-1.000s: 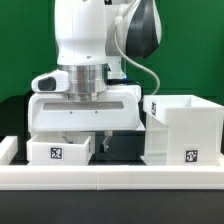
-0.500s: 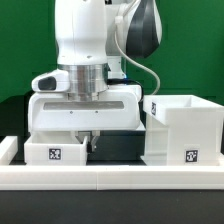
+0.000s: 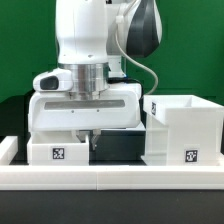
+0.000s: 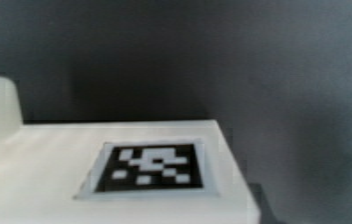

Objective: Assemble drawer

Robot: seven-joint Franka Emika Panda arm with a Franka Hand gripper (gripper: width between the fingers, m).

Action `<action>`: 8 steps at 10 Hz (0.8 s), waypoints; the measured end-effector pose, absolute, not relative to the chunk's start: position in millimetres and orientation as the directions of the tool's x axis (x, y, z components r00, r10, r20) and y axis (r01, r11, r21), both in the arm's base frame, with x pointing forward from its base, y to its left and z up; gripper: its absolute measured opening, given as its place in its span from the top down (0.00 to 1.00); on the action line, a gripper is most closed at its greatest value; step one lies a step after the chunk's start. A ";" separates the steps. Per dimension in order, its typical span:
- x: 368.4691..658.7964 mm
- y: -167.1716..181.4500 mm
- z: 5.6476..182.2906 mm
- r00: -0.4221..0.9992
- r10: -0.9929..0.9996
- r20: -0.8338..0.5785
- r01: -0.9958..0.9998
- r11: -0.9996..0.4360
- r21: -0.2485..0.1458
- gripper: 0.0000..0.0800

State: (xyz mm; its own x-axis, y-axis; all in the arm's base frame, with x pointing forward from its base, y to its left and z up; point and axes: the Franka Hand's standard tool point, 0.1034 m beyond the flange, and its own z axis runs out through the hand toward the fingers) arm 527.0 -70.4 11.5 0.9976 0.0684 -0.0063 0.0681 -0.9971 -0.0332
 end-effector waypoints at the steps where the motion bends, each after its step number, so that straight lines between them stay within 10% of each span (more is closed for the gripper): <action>1: 524.2 -69.5 17.5 0.991 0.137 -0.007 0.136 -0.990 -0.037 0.95; 8: 520.9 -61.8 20.6 0.833 0.553 -0.011 0.553 -0.832 -0.042 0.95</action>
Offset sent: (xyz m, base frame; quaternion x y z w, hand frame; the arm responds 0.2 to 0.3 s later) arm 0.0094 0.0250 0.0063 0.0604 -0.0289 -0.0181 0.9976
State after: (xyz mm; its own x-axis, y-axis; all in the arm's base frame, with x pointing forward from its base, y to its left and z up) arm 520.9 -61.8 20.6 0.8328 0.5535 -0.0113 0.5526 -0.8324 -0.0424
